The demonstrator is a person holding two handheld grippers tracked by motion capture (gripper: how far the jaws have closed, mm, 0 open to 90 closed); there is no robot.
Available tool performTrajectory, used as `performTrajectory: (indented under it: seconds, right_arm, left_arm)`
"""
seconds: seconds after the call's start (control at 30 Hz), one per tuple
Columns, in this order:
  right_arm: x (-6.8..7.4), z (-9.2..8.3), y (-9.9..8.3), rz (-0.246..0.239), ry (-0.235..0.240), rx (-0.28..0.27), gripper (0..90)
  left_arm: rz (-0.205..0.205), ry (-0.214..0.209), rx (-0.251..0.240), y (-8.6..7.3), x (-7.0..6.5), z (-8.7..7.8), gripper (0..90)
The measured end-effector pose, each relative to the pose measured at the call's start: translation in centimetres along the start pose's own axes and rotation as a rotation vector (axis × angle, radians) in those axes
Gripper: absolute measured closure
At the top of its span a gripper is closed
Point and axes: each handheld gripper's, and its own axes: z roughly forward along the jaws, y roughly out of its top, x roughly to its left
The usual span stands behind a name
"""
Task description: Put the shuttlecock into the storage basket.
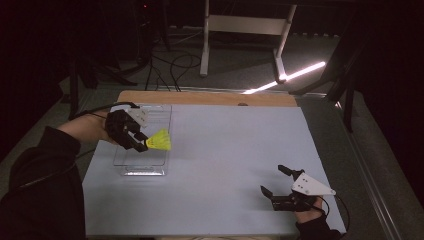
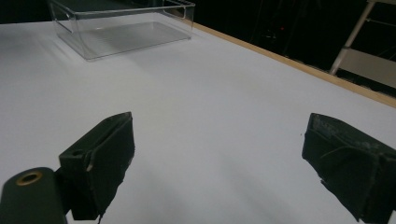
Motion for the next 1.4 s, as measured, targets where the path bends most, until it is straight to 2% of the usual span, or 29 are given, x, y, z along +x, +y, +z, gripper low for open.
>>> performTrajectory:
  seconds: [0.27,0.53,0.83,1.2,1.4]
  right_arm:
    - [0.0,0.0,0.0,-0.001,0.0,0.001,9.4]
    - [0.0,0.1,0.0,0.001,0.002,0.006,9.4]
    - [-0.1,0.1,-0.1,0.001,0.003,0.01,9.5]
    - [-0.1,0.1,-0.1,0.004,0.003,0.012,9.5]
    - [-0.1,0.2,-0.1,0.002,0.005,0.012,9.5]
  left_arm:
    - [-0.019,0.006,-0.016,-2.1,-0.1,-0.5,65.1]
    - [-0.058,0.002,-0.017,-3.7,0.1,0.2,65.1]
    - [-0.079,-0.011,0.02,-4.7,0.3,1.6,65.1]
    - [-0.115,-0.029,0.039,-6.1,1.1,3.5,65.0]
    - [-0.117,-0.044,0.079,-6.5,1.2,4.4,65.1]
